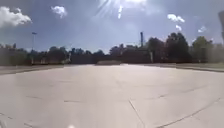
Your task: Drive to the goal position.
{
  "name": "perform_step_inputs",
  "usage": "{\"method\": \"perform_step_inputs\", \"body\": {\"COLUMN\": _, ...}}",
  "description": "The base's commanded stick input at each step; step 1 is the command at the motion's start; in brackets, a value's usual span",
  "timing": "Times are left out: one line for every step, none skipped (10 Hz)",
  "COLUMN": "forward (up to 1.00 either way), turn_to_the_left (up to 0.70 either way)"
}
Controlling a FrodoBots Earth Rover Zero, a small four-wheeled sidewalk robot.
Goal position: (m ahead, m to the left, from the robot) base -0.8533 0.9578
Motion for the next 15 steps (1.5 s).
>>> {"method": "perform_step_inputs", "body": {"forward": 0.04, "turn_to_the_left": 0.0}}
{"method": "perform_step_inputs", "body": {"forward": 0.05, "turn_to_the_left": 0.0}}
{"method": "perform_step_inputs", "body": {"forward": 0.05, "turn_to_the_left": 0.0}}
{"method": "perform_step_inputs", "body": {"forward": 0.05, "turn_to_the_left": 0.0}}
{"method": "perform_step_inputs", "body": {"forward": 0.04, "turn_to_the_left": 0.0}}
{"method": "perform_step_inputs", "body": {"forward": 0.05, "turn_to_the_left": 0.0}}
{"method": "perform_step_inputs", "body": {"forward": 0.05, "turn_to_the_left": 0.0}}
{"method": "perform_step_inputs", "body": {"forward": 0.04, "turn_to_the_left": 0.0}}
{"method": "perform_step_inputs", "body": {"forward": 0.04, "turn_to_the_left": 0.0}}
{"method": "perform_step_inputs", "body": {"forward": 0.05, "turn_to_the_left": 0.0}}
{"method": "perform_step_inputs", "body": {"forward": 0.04, "turn_to_the_left": 0.0}}
{"method": "perform_step_inputs", "body": {"forward": 0.04, "turn_to_the_left": 0.0}}
{"method": "perform_step_inputs", "body": {"forward": 0.05, "turn_to_the_left": 0.0}}
{"method": "perform_step_inputs", "body": {"forward": 0.05, "turn_to_the_left": 0.0}}
{"method": "perform_step_inputs", "body": {"forward": 0.04, "turn_to_the_left": 0.0}}
